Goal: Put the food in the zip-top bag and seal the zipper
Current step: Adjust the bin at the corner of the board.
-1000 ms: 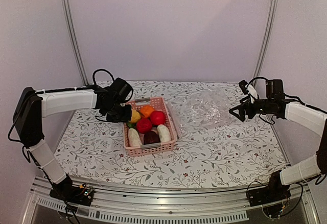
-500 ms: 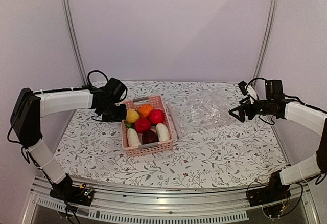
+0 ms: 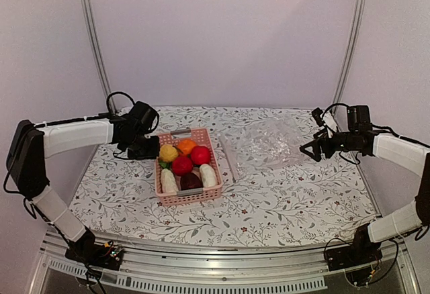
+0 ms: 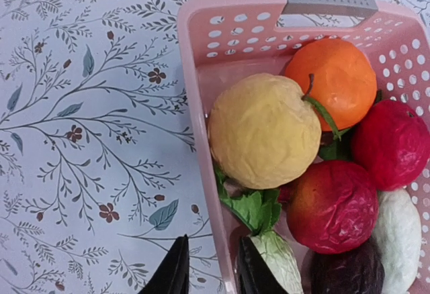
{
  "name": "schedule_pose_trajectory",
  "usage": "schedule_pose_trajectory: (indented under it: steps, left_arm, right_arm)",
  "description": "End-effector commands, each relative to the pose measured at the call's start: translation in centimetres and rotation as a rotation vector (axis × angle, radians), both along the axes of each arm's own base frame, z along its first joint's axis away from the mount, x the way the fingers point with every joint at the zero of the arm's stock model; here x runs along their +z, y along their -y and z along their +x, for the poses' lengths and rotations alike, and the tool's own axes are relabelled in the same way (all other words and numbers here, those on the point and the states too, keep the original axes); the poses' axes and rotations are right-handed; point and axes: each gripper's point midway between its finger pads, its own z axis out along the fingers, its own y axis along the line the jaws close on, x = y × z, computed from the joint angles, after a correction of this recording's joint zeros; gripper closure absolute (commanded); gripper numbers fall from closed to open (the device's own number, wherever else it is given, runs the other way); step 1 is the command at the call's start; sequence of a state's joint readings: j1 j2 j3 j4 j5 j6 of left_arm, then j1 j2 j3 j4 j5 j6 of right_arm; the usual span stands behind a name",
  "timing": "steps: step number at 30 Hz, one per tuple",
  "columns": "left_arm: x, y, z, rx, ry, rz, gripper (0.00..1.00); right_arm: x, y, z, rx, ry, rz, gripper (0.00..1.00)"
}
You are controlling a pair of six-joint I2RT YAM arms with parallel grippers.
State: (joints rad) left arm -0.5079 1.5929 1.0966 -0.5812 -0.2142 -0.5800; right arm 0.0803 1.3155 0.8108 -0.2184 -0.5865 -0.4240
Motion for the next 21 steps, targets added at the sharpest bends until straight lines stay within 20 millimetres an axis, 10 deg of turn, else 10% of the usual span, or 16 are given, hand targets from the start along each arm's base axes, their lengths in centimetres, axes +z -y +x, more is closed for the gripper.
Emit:
schedule_pose_trajectory:
  steps: [1, 21]
  left_arm:
    - [-1.1, 0.1, -0.8, -0.009, -0.049, -0.020, 0.75]
    - [-1.0, -2.4, -0.1, 0.031, -0.048, 0.044, 1.00]
  right_arm:
    - [0.5, -0.4, 0.2, 0.017, 0.005, -0.002, 0.01]
    - [-1.1, -2.3, -0.1, 0.064, -0.016, -0.054, 0.01]
